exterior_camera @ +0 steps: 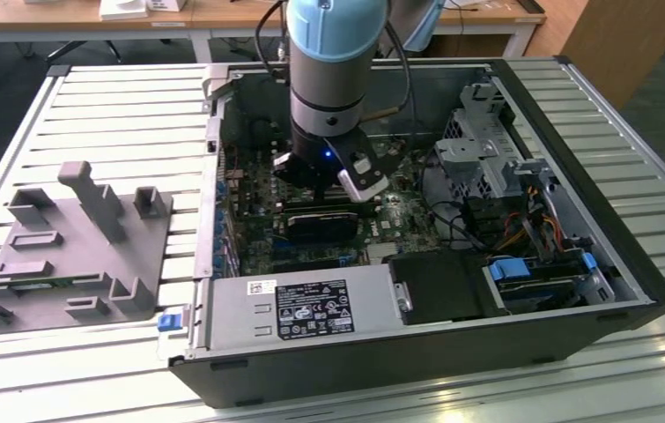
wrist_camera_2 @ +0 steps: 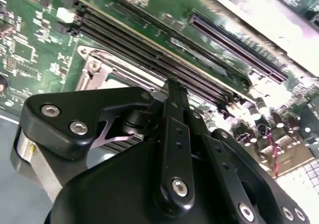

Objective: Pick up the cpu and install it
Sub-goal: 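Install the second cpu locking lever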

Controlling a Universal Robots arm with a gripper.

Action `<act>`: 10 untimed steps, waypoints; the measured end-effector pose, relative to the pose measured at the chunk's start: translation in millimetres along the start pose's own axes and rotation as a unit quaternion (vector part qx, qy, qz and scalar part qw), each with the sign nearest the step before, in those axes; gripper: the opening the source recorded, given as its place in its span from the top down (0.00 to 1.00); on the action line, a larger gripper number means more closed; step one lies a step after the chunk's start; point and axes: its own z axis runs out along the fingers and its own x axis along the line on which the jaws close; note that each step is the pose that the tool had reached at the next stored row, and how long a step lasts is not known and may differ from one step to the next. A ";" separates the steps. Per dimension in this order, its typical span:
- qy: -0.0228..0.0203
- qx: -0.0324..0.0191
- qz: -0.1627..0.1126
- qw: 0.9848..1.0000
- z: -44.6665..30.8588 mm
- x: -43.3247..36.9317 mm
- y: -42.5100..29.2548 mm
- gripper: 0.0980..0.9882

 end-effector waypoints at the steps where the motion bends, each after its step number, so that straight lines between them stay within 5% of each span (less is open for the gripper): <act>1: 0.000 -0.002 0.000 1.000 -0.1 1.7 -1.2 0.99; 4: 0.000 -0.007 0.000 1.000 0.0 5.2 -4.0 0.99; 10: -0.001 -0.027 0.000 1.000 3.5 9.0 -6.1 0.99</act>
